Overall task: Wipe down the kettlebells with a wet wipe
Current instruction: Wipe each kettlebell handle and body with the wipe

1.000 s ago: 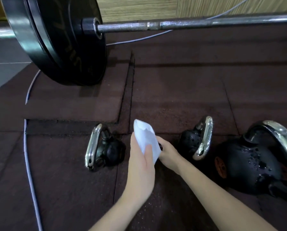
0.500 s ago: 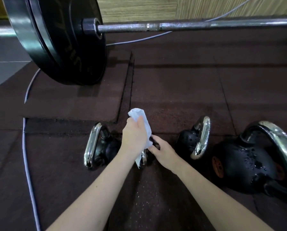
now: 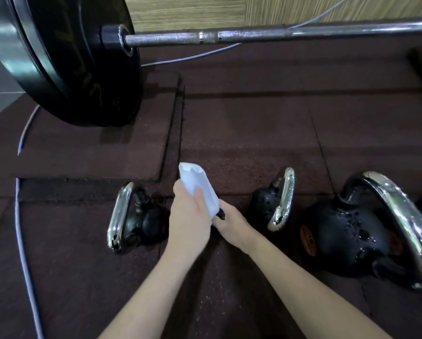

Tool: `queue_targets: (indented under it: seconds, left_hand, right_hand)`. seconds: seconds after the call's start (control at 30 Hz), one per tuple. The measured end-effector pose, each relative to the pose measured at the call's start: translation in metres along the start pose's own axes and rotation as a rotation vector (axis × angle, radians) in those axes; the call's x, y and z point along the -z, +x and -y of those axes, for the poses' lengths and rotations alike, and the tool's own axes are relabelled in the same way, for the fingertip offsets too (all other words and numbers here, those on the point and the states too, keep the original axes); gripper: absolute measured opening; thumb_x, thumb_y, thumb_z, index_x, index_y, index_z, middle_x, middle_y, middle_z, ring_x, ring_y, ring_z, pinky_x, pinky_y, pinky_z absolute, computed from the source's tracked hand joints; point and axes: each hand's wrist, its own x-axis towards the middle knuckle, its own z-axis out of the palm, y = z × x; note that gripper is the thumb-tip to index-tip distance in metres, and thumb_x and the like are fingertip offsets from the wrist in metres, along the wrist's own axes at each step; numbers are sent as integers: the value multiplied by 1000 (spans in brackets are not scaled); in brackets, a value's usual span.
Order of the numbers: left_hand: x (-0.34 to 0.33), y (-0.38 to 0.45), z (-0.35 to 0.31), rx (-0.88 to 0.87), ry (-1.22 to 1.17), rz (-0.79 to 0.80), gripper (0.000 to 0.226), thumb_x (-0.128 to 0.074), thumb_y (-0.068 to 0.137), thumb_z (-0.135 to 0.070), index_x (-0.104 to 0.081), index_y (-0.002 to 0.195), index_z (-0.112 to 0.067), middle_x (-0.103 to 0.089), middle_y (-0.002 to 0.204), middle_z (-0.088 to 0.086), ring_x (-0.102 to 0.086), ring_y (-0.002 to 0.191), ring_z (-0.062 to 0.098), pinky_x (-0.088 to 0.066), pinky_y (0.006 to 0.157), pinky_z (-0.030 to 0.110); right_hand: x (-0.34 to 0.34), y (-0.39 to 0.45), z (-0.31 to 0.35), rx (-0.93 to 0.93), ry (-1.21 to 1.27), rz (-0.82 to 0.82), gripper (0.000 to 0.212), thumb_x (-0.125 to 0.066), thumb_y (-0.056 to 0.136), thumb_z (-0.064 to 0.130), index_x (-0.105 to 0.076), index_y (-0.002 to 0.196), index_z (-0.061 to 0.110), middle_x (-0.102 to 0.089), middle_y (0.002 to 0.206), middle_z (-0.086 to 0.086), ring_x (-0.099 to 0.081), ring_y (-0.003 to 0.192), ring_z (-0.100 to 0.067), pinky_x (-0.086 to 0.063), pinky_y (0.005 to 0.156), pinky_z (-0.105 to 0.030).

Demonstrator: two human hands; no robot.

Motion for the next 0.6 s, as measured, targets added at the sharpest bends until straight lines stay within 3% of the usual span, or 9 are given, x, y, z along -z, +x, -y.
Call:
queue_targets:
  seconds: [0.07,0.13,0.2,0.27,0.33,0.4,0.47,0.53,0.6]
  left_hand:
    - [7,27,-15,83,40,72,37,-42,111,-28,-53,134,0,-66,121,25,-63,112,44,-49,92,45]
    - [14,46,-25,135,76,141,37,-38,113,-28,-60,111,1,-66,117,28,-61,117,46,-48,94,44]
    - [28,57,-29,144,172,168,40,-36,114,-26,-52,81,-8,-60,102,25,-61,118,49,-48,95,46]
    - [42,65,-27,127,234,154,47,-36,113,-23,-40,67,-17,-53,96,19,-61,117,50,-48,95,49]
    - [55,67,-24,107,270,113,46,-36,113,-23,-40,68,-18,-52,95,18,-61,115,51,-48,94,51]
    - [64,70,-24,65,257,52,39,-36,113,-26,-49,81,-10,-52,95,17,-60,107,51,-46,90,52]
    - [69,68,-33,-9,221,14,36,-35,114,-28,-49,89,-7,-52,89,15,-54,88,41,-41,78,45]
    - [68,59,-49,-118,132,7,43,-34,113,-30,-43,76,-9,-50,75,6,-47,70,24,-35,64,37]
    - [62,48,-67,-223,67,17,46,-36,113,-31,-36,70,-15,-44,67,0,-42,62,15,-33,58,33]
  right_hand:
    - [-1,1,0,-21,-16,-5,58,-64,93,48,-55,148,33,-66,142,13,-60,133,-11,-45,118,-39]
    - [0,0,5,-62,-1,-9,58,-63,97,48,-51,152,34,-62,147,8,-56,137,-15,-43,120,-38]
    - [1,-2,9,-65,18,-9,59,-62,98,49,-49,154,35,-59,151,6,-53,141,-18,-41,121,-38]
    - [5,-10,12,-57,5,17,60,-61,102,46,-44,158,34,-53,157,5,-48,145,-19,-38,123,-37]
    - [8,-20,8,-61,-25,28,66,-60,102,51,-39,161,32,-48,161,6,-45,148,-17,-36,124,-38]
    - [18,-36,-1,-74,-48,32,67,-59,99,55,-41,159,33,-49,160,9,-45,148,-13,-37,124,-38]
    - [34,-55,-13,-139,-72,52,53,-59,101,50,-51,151,33,-55,151,13,-50,143,-9,-40,121,-34]
    - [52,-77,-29,-193,-120,54,32,-58,105,41,-65,135,31,-63,137,12,-59,132,-9,-48,111,-29]
    - [72,-96,-40,-223,-139,-61,19,-59,105,33,-73,117,28,-72,123,8,-69,120,-13,-56,100,-30]
